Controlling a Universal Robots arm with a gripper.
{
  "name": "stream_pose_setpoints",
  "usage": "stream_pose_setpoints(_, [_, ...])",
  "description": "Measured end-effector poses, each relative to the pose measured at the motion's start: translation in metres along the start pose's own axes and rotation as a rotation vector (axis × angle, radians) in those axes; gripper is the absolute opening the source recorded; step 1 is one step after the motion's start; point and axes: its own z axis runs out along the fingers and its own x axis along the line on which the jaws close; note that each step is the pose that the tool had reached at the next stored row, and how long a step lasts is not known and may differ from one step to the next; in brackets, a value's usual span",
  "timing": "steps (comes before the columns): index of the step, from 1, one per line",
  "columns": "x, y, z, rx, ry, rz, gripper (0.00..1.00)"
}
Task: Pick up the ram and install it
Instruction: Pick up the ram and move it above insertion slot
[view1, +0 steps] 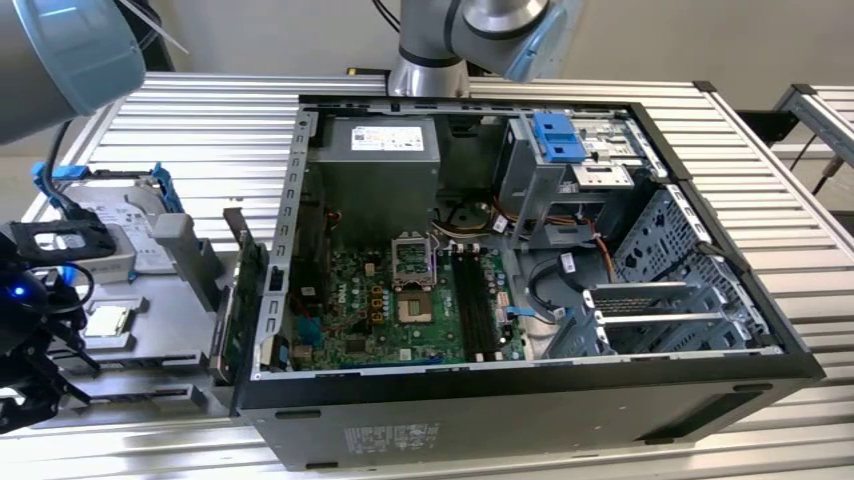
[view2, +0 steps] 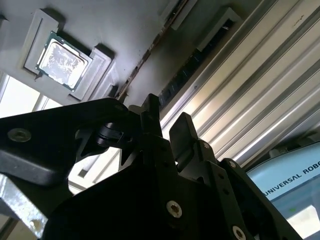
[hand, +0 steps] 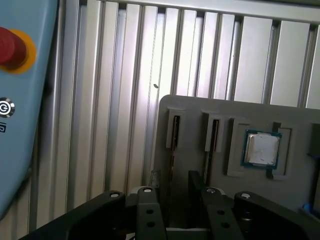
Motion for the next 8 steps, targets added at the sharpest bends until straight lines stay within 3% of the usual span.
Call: stream_pose_setpoints(8, [0.0000, -0.0001, 0.0044, 0.0000, 0.0000, 0.000, 1.00])
